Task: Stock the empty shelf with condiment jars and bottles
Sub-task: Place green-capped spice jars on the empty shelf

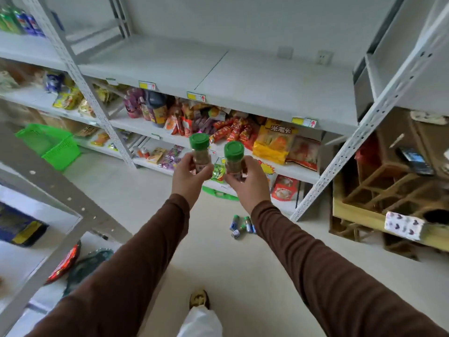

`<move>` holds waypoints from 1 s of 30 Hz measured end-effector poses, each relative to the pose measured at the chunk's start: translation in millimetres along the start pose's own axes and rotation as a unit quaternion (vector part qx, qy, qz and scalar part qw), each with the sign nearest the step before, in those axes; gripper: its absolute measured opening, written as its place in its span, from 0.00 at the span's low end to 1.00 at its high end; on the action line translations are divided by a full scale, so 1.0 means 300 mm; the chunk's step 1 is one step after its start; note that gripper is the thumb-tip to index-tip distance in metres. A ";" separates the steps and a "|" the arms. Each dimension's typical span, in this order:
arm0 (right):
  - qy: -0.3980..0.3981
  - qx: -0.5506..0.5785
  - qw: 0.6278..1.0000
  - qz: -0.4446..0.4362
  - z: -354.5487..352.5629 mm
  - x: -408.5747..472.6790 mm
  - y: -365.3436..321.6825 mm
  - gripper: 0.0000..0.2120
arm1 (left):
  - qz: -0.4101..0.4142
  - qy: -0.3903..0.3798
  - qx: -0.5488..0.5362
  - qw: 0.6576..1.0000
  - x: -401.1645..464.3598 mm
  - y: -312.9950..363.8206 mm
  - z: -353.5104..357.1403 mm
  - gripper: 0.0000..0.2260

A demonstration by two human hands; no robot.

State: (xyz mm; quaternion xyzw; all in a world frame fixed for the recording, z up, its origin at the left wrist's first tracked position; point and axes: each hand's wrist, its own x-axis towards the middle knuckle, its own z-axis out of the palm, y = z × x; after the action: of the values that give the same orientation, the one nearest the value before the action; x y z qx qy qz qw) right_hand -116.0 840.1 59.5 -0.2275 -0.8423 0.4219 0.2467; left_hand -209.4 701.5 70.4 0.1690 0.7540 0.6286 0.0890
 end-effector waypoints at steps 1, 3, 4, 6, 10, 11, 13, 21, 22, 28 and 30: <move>0.015 -0.001 1.000 0.004 -0.010 0.058 0.020 0.16 | 0.006 -0.014 0.002 1.000 0.068 0.006 0.035 0.12; 0.044 0.001 0.999 0.012 -0.022 0.173 0.050 0.16 | 0.022 -0.038 0.006 0.999 0.207 0.010 0.098 0.12; 0.056 0.002 0.998 0.018 -0.022 0.231 0.067 0.17 | 0.031 -0.049 0.007 0.998 0.278 0.009 0.127 0.12; 0.078 0.003 0.996 0.032 -0.021 0.343 0.097 0.18 | 0.047 -0.071 0.011 0.996 0.413 0.017 0.180 0.12; 0.112 0.007 0.991 0.067 -0.022 0.548 0.130 0.18 | 0.054 -0.118 0.006 0.992 0.661 0.017 0.267 0.12; 0.118 0.006 0.991 0.069 -0.021 0.596 0.137 0.17 | 0.053 -0.124 0.008 0.991 0.722 0.016 0.286 0.12; 0.128 -0.003 0.989 0.074 -0.014 0.696 0.158 0.18 | 0.045 -0.137 0.006 0.990 0.846 0.004 0.322 0.12; 0.113 -0.017 0.991 0.069 0.062 1.108 0.255 0.19 | 0.048 -0.132 0.020 0.990 1.283 -0.009 0.463 0.16; 0.108 -0.021 0.991 0.070 0.080 1.153 0.260 0.20 | 0.043 -0.133 0.021 0.990 1.334 -0.017 0.472 0.16; 0.088 -0.025 0.993 0.073 0.201 1.383 0.281 0.21 | 0.031 -0.125 0.045 0.991 1.612 -0.095 0.489 0.16; 0.090 -0.032 0.992 0.081 0.244 1.449 0.289 0.21 | 0.033 -0.135 0.055 0.989 1.690 -0.113 0.492 0.15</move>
State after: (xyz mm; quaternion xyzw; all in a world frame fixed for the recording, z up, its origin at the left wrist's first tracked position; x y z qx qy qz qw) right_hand -482.2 1100.3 47.0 -0.3398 -0.8083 0.3912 0.2795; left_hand -633.0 1017.7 48.4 0.2816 0.7624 0.5603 0.1594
